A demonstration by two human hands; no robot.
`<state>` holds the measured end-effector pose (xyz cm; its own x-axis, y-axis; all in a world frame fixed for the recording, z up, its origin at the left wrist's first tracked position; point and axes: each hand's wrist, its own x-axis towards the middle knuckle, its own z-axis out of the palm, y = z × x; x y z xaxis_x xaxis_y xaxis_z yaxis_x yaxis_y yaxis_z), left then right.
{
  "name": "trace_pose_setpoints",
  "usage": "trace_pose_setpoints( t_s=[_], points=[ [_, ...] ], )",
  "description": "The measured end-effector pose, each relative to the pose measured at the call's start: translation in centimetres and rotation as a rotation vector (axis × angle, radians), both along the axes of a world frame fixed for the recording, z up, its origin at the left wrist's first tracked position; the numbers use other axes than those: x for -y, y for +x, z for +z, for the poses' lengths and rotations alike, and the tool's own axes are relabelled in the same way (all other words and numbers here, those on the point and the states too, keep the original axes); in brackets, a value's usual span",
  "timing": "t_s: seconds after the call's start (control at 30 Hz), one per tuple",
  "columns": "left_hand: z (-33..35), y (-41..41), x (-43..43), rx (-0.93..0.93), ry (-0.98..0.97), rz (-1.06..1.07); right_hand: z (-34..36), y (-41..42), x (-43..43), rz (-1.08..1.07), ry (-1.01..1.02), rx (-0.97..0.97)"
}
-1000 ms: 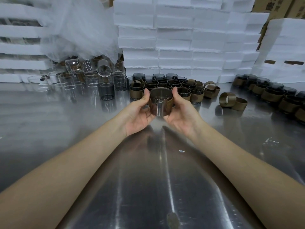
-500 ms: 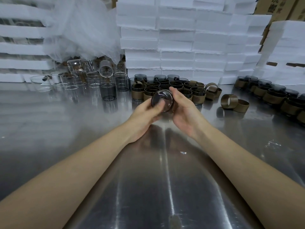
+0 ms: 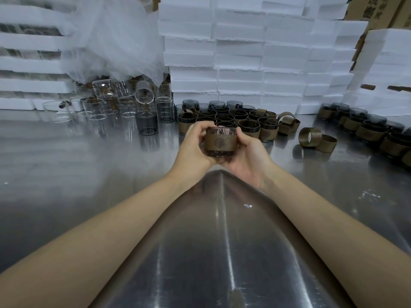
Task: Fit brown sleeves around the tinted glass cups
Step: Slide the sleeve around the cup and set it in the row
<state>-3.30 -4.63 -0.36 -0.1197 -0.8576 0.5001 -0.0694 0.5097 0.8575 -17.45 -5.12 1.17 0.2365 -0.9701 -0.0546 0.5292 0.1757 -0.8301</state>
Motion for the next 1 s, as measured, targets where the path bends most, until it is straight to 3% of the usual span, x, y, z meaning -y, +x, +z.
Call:
trace_pose_setpoints(
  t_s=[0.4, 0.53, 0.77, 0.87, 1.0],
  points=[
    [0.2, -0.1, -0.4, -0.008, 0.005, -0.021, -0.3, 0.1, 0.3, -0.029, -0.04, -0.029],
    [-0.1, 0.1, 0.0, 0.006, -0.014, 0.058, -0.5, 0.6, 0.0, -0.072, -0.252, -0.323],
    [-0.7, 0.2, 0.9, 0.04, 0.125, -0.001, -0.9, 0.0, 0.2, -0.488, -0.369, -0.912],
    [-0.9, 0.4, 1.0, -0.006, 0.198, -0.054, -1.0, -0.3, 0.6, -0.532, -0.365, -0.999],
    [-0.8, 0.6, 0.9, 0.109, 0.194, -0.073, -1.0, -0.8, 0.7, -0.567, -0.319, -1.017]
  ],
)
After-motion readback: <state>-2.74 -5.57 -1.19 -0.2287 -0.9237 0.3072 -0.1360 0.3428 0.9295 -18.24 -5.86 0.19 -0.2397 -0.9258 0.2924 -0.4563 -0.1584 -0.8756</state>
